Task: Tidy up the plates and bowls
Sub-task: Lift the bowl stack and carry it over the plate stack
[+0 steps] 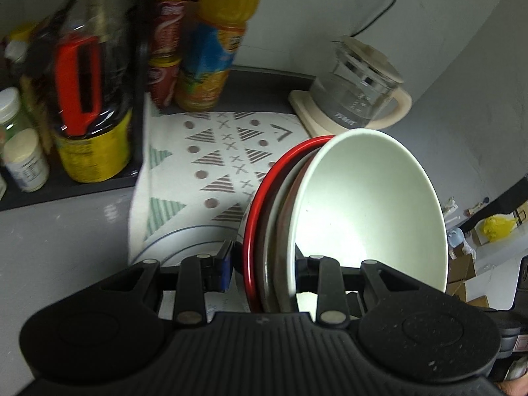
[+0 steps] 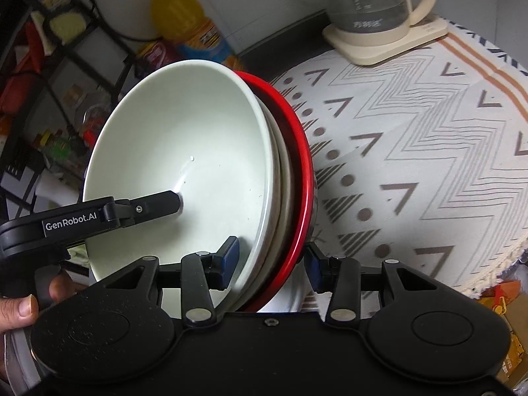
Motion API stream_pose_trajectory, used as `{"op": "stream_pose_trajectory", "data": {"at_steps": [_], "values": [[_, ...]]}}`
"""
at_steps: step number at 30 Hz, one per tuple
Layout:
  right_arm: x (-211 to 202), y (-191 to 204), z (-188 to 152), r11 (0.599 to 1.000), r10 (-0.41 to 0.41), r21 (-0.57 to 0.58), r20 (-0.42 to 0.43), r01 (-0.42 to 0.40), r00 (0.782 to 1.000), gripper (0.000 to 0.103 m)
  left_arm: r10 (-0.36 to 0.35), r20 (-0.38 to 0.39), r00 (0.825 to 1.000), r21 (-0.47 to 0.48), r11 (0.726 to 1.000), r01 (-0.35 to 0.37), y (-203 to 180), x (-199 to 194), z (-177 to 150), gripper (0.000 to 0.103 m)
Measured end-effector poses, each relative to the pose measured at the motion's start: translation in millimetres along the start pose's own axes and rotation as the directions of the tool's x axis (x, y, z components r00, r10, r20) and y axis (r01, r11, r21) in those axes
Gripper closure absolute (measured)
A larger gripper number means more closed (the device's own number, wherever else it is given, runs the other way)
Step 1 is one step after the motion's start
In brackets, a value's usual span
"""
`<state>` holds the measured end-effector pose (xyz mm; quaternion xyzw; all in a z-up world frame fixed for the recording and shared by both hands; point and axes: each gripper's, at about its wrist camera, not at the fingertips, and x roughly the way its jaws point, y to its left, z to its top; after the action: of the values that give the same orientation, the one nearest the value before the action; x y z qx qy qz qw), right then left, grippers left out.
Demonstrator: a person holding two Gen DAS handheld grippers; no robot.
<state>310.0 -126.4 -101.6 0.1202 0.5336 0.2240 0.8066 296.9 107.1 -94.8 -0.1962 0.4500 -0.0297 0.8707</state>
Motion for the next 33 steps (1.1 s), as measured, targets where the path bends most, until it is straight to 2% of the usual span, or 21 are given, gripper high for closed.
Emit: {"op": "stream_pose_trajectory", "data": {"at_steps": [10,20,29,33], "values": [[25.9,18.4,-12.6,0.999,0.009,-0.036,-0.08,-0.012,0.997,0.061,0.044,-0.048,0.998,-0.045,0.998,-0.047,32.4,0.1,-14.4,0.072],[44.5,17.0,-25.5,0.999,-0.007,-0.04,-0.163,0.001,0.987,0.061,0.048,-0.093,0.994,-0.102,0.993,-0.058,51.3,11.7,-37.5,0.072],[57.7,26.2,-30.4,0.997,-0.039,-0.071,-0.199,0.026,0.979,0.061,0.051,-0.126,0.991,-0.161,0.984,-0.071,69.6,17.9,-47.8,0.072],[62.8,29.0,-31.2,0.998,-0.045,-0.059,-0.203,0.034,0.978,0.06,0.055,-0.125,0.991,-0.158,0.985,-0.075,72.5,16.8,-49.1,0.072]]}}
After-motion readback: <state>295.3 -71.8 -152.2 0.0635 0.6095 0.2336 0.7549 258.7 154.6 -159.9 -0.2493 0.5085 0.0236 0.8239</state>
